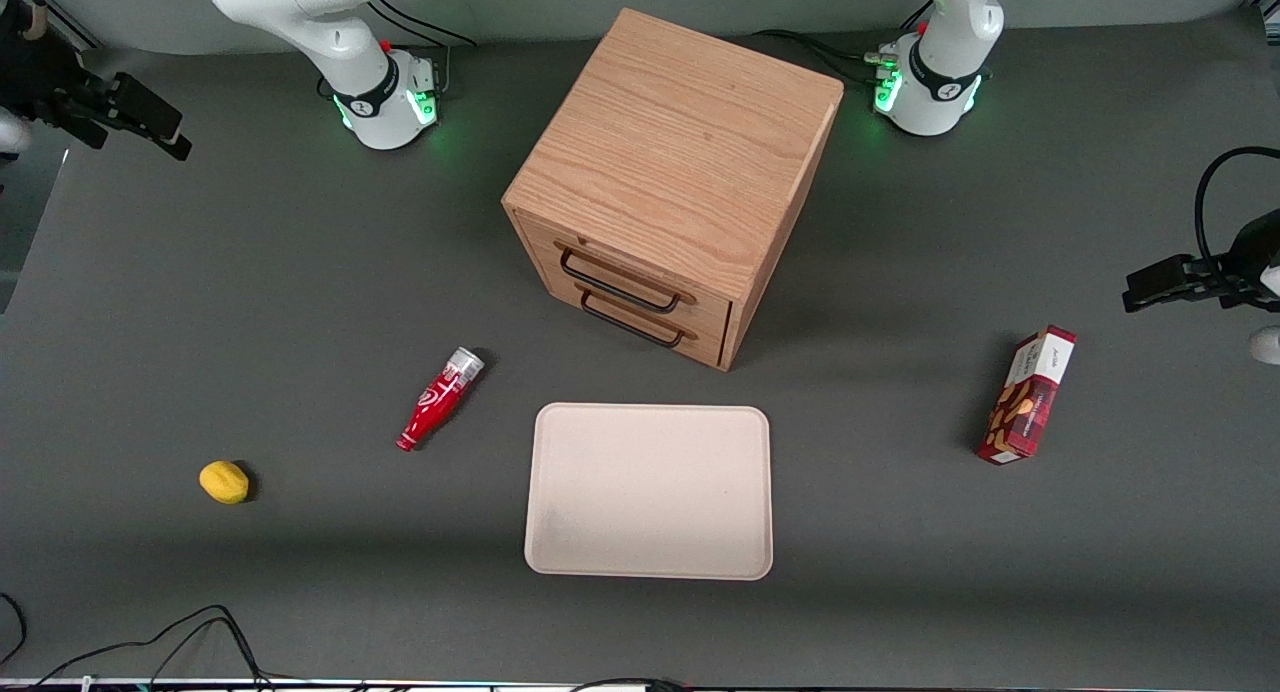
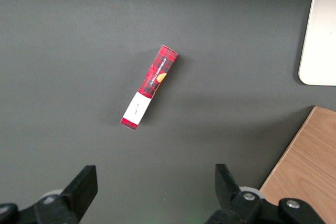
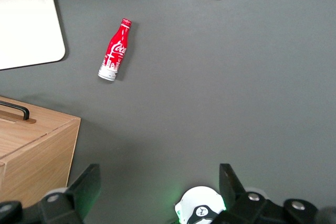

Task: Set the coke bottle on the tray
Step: 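Move the right gripper down toward the red Coca-Cola bottle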

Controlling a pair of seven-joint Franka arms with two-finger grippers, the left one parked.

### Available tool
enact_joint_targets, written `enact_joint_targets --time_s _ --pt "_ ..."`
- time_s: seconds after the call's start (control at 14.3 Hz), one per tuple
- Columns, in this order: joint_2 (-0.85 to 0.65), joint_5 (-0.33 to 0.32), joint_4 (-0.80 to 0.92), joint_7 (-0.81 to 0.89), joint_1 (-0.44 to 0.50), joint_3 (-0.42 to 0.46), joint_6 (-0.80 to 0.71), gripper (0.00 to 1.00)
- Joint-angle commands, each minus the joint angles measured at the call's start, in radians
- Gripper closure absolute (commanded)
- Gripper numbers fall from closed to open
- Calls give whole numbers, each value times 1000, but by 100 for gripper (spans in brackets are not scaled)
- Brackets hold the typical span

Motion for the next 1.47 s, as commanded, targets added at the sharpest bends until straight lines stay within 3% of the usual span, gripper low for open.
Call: enact_joint_targets --time_s 0.0,0.42,0.63,0.98,1.19,1.4 --pt "15 18 -1 2 3 -3 18 0" --pt "83 26 42 11 15 10 9 0" --pt "263 99 141 201 15 76 59 0" --pt "559 118 70 405 15 151 335 0" --pt "698 115 -42 511 18 155 610 0" --pt "791 107 -45 577 18 155 740 0"
